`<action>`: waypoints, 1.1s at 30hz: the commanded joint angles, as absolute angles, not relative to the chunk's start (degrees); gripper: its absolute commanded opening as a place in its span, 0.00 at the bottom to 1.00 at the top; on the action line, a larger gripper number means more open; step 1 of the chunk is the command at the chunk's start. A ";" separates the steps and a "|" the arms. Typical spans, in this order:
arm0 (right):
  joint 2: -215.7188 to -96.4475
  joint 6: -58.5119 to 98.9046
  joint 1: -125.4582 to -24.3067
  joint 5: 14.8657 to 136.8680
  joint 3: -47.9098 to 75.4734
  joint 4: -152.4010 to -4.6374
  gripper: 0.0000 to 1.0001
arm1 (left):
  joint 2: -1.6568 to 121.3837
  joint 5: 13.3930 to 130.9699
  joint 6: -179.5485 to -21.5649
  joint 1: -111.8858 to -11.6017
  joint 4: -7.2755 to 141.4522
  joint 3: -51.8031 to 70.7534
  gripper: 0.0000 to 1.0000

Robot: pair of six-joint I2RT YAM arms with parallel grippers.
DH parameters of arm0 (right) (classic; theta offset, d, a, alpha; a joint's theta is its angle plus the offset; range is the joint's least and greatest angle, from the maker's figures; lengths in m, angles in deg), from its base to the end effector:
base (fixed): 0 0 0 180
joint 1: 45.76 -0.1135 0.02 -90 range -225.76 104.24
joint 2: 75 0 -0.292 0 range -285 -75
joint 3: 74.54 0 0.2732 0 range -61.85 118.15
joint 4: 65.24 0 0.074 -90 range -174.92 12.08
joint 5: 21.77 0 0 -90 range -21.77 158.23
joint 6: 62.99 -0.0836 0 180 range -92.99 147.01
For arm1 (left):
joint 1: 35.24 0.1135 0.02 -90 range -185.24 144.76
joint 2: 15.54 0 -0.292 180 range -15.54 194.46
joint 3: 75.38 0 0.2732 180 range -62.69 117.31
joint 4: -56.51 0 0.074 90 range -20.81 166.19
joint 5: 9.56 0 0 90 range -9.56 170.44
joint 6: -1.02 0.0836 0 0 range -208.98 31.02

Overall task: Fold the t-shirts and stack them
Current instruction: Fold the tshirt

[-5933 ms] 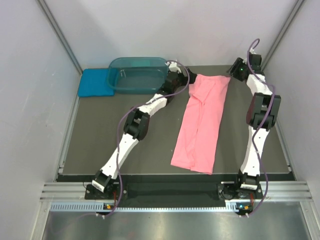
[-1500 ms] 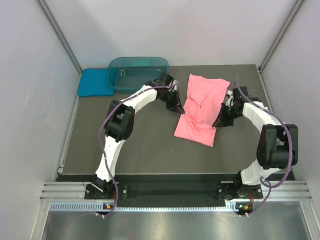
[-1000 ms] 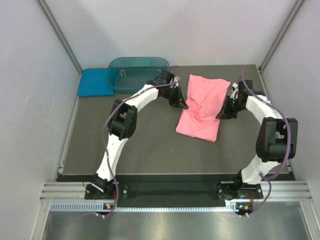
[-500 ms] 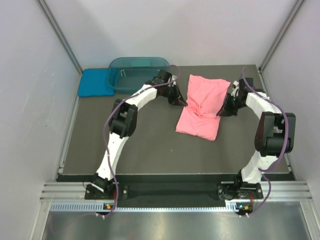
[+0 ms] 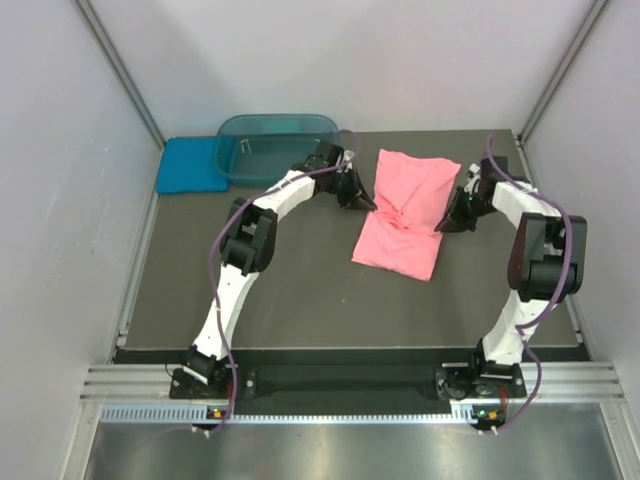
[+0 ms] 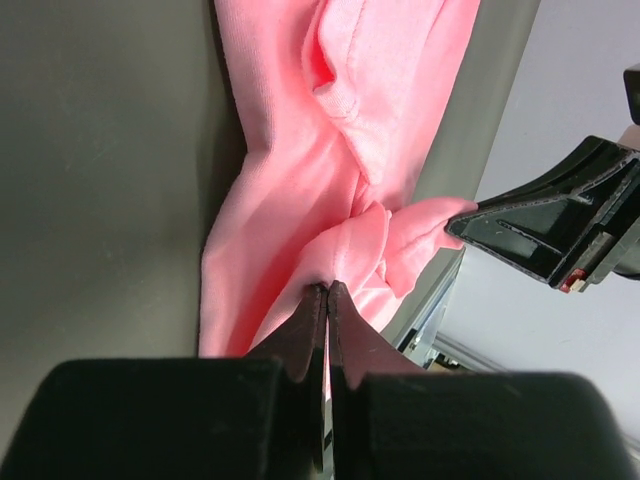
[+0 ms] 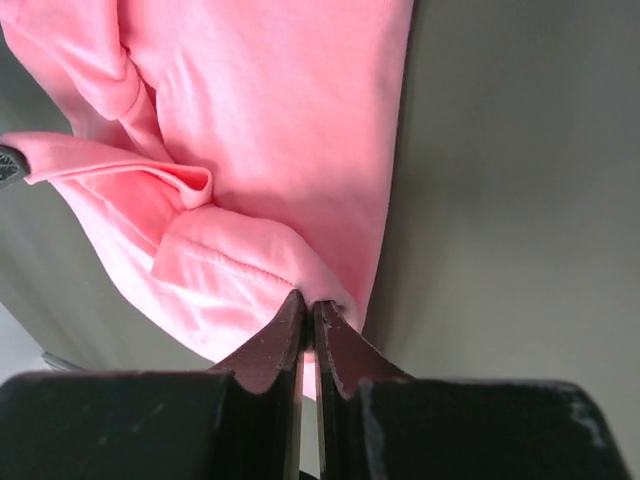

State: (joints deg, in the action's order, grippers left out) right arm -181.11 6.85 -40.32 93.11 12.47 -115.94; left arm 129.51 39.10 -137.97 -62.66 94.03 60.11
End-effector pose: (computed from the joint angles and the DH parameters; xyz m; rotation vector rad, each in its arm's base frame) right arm 0.4124 -0.0039 0.1640 0.5082 2.7286 0.6700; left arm 0.5266 -0.3354 0.1352 -0.1088 2.6531 -1.4173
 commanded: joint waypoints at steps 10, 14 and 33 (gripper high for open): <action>-186.97 3.64 -38.29 95.30 21.99 -114.05 0.23 | 129.40 43.34 -133.81 -61.61 98.97 65.88 0.40; -188.47 2.40 -36.97 95.30 23.14 -114.40 0.30 | 126.41 46.95 -129.15 -60.74 104.07 66.07 0.62; -180.82 4.87 -55.06 82.12 22.09 -117.22 0.33 | 103.03 42.47 -110.69 -62.40 101.01 29.51 0.55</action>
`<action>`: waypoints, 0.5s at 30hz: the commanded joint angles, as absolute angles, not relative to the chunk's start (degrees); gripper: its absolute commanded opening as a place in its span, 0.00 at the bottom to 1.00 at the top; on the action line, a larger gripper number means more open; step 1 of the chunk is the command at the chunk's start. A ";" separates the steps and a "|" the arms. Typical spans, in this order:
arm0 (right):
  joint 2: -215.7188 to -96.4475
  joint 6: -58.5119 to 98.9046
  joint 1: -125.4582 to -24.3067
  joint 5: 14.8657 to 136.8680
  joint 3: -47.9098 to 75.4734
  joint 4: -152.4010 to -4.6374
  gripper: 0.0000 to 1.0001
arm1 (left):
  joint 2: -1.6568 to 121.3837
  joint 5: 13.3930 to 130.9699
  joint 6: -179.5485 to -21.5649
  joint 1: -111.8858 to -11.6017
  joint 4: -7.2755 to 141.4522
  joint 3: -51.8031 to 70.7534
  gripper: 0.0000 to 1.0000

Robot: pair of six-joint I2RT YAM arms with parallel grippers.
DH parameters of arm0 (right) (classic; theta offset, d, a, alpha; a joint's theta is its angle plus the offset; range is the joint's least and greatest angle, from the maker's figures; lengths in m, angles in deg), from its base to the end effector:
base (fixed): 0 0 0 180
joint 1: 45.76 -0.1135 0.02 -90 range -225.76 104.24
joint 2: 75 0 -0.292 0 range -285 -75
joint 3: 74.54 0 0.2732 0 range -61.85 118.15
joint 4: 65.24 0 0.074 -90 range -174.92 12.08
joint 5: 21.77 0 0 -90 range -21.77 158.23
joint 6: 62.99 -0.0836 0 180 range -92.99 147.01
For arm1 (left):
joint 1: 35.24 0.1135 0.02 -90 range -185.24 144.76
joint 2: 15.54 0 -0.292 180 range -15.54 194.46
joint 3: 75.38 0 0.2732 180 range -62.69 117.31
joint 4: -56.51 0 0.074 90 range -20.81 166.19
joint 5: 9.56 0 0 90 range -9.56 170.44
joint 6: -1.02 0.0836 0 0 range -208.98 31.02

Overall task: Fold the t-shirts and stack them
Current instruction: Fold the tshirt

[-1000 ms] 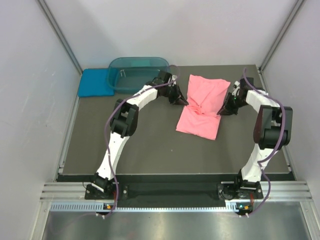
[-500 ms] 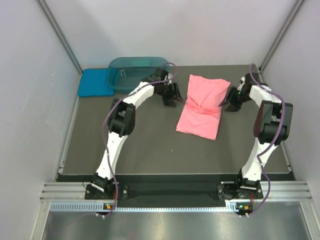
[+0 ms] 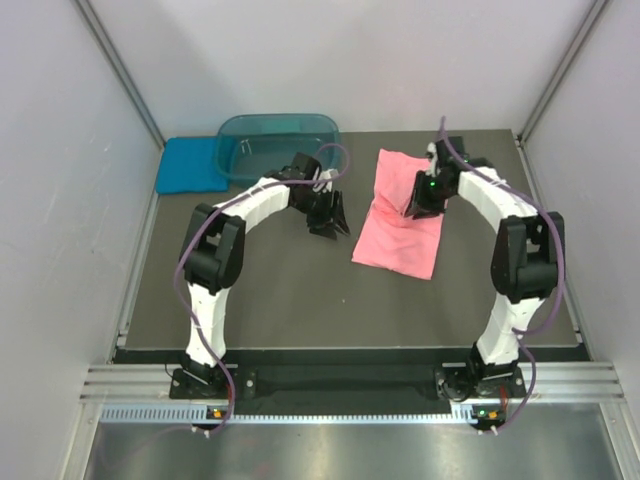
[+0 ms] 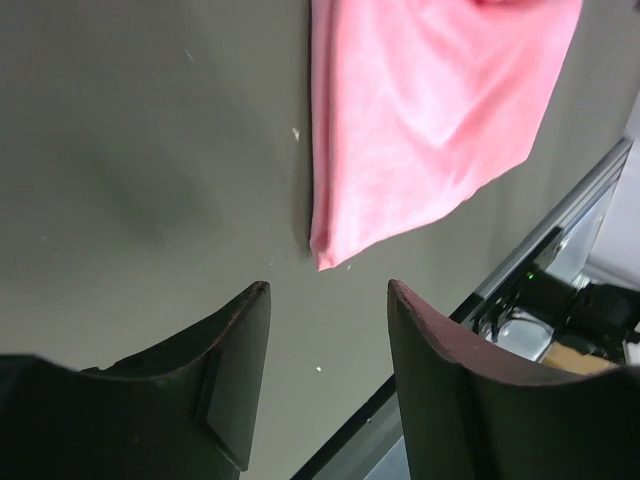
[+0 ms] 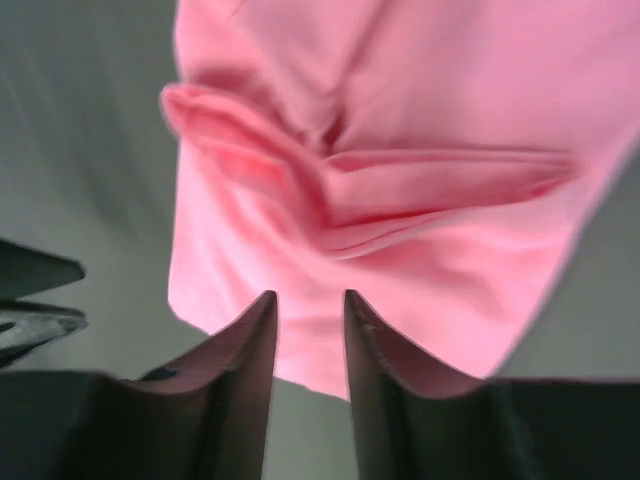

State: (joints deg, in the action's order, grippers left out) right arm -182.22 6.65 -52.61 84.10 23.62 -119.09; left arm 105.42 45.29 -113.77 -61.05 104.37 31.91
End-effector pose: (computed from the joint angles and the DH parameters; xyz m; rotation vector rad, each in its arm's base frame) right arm 0.4406 0.0760 0.2119 0.2276 2.6924 0.5189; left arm 0.4324 -0.2626 0.1742 0.2457 2.7506 -1.0867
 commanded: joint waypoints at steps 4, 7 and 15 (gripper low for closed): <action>-183.37 3.63 -57.62 80.97 23.14 -116.77 0.25 | 102.14 43.26 -108.84 -64.60 101.62 29.06 0.54; -184.77 2.40 -57.53 80.53 23.14 -116.33 0.25 | 101.79 43.70 -108.05 -65.65 102.15 29.06 0.54; -191.98 1.44 -57.36 80.09 30.85 -116.60 0.27 | 100.65 44.41 -105.24 -66.09 104.52 28.80 0.54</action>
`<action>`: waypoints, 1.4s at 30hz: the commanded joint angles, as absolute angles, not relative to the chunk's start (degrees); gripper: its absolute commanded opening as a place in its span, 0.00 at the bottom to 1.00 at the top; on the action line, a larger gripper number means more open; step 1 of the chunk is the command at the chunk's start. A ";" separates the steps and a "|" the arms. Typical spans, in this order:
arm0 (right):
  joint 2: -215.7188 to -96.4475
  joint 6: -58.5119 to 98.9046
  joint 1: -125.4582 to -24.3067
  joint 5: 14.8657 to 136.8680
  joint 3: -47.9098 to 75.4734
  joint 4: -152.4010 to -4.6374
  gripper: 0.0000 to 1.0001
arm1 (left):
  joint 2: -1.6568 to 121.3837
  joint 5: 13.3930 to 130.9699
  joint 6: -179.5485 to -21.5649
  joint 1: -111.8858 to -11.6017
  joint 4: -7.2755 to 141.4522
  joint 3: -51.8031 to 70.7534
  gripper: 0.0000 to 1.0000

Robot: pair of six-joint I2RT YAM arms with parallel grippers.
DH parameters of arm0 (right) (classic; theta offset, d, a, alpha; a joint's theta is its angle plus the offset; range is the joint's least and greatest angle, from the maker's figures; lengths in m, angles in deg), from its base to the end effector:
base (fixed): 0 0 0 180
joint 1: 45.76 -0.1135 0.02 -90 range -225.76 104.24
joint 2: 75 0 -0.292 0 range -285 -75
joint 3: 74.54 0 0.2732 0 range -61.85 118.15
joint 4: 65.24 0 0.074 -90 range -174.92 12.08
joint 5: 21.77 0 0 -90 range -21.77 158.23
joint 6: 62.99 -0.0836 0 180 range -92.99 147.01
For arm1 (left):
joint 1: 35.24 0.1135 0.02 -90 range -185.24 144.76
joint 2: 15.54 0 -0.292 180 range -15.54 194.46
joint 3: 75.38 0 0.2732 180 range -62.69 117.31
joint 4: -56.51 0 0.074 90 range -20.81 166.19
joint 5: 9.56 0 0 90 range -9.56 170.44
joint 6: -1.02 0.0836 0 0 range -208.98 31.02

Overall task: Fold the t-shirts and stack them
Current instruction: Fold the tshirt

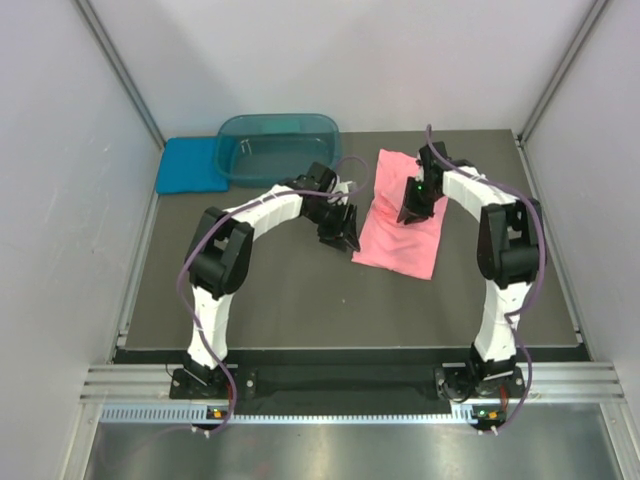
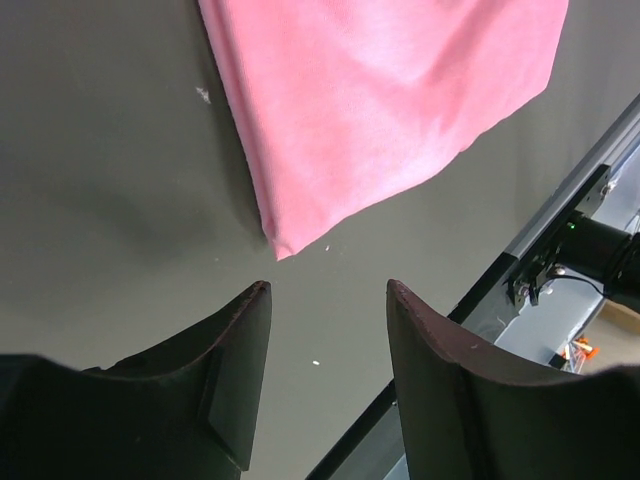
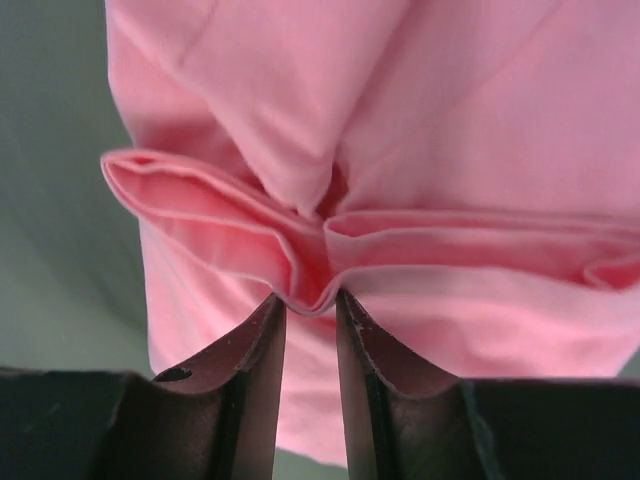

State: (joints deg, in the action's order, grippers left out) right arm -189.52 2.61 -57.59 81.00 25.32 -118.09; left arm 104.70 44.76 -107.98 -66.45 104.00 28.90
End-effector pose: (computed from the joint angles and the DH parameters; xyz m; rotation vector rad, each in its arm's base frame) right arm 0.4513 0.1134 0.1663 0.2446 2.7899 0.4709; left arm 0.3965 -0.2972 0.1637 0.5065 2.7470 -1.0905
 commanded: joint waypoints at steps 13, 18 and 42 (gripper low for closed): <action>-188.51 6.17 -55.34 76.31 35.64 -121.96 0.48 | 100.12 40.63 -106.37 -66.09 102.51 25.90 0.67; -173.64 9.16 -53.50 78.84 15.61 -120.91 0.61 | 104.50 38.79 -109.27 -66.01 102.15 28.97 0.66; -163.51 1.96 -40.04 99.78 -21.77 -97.88 0.57 | 112.43 44.67 -123.78 -66.09 101.01 30.73 0.62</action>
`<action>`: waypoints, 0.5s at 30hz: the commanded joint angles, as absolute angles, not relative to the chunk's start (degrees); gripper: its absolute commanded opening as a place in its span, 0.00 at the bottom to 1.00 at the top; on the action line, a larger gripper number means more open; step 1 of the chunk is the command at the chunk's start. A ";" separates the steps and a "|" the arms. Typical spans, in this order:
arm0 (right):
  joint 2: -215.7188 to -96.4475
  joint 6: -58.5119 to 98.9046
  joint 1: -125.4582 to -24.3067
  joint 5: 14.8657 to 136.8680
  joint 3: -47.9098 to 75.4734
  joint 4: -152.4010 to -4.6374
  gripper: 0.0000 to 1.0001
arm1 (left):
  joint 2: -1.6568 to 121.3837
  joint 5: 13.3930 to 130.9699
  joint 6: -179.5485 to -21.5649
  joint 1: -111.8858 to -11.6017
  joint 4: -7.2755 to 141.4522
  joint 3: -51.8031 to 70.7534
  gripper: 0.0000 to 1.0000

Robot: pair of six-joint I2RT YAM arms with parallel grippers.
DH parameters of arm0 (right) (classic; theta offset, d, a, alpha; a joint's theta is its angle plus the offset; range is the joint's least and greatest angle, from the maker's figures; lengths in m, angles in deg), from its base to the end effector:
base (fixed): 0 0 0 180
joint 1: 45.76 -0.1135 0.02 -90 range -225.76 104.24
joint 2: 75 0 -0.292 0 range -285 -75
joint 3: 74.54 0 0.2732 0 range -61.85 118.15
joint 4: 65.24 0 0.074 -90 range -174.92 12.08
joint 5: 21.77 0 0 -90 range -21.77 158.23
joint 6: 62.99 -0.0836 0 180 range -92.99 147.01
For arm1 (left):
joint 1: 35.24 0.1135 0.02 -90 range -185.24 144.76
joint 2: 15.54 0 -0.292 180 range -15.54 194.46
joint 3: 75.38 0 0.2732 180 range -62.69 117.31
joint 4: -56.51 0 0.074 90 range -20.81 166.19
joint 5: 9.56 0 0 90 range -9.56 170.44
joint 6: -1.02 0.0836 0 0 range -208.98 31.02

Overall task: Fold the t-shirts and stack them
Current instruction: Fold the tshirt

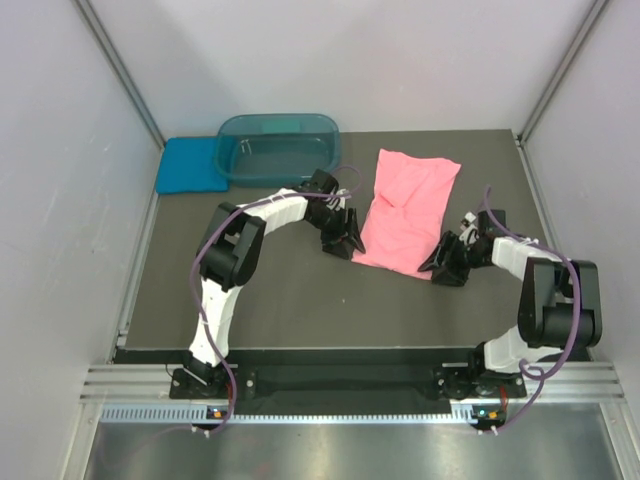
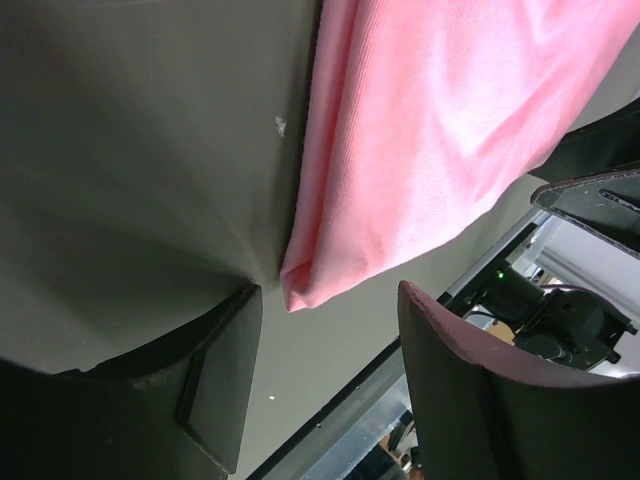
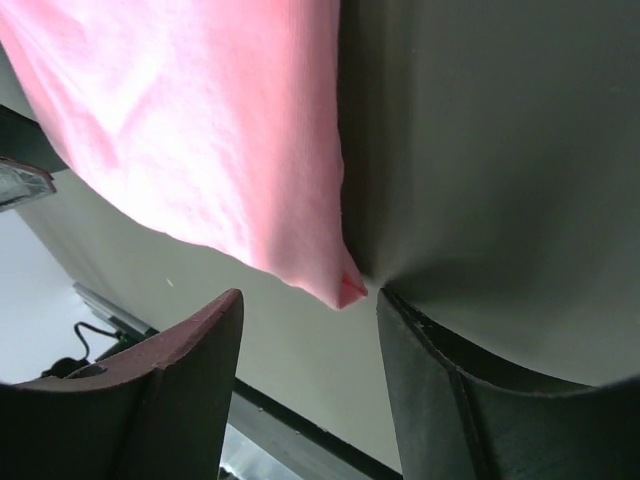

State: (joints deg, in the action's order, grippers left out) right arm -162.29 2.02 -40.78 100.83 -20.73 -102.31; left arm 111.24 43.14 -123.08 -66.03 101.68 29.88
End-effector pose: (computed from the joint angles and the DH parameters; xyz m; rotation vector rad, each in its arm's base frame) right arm 0.2850 0.0204 0.1183 0.5838 2.7193 0.8826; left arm 0.4075 -0.3018 0.1181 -0.1182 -2.9079 1.1482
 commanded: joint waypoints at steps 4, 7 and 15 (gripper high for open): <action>-164.65 0.91 -40.04 100.57 -22.21 -97.08 0.55 | 112.51 44.06 -124.75 -66.27 100.74 29.94 0.61; -164.83 0.91 -40.04 99.69 -22.21 -97.26 0.53 | 112.86 44.32 -124.57 -66.88 101.10 30.21 0.60; -166.41 1.43 -40.04 98.29 -22.39 -97.00 0.34 | 114.27 43.70 -125.01 -67.33 101.27 30.47 0.40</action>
State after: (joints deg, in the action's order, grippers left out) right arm -164.74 0.20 -40.65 102.27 -21.01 -99.27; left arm 112.62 42.25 -125.47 -67.01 101.64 29.90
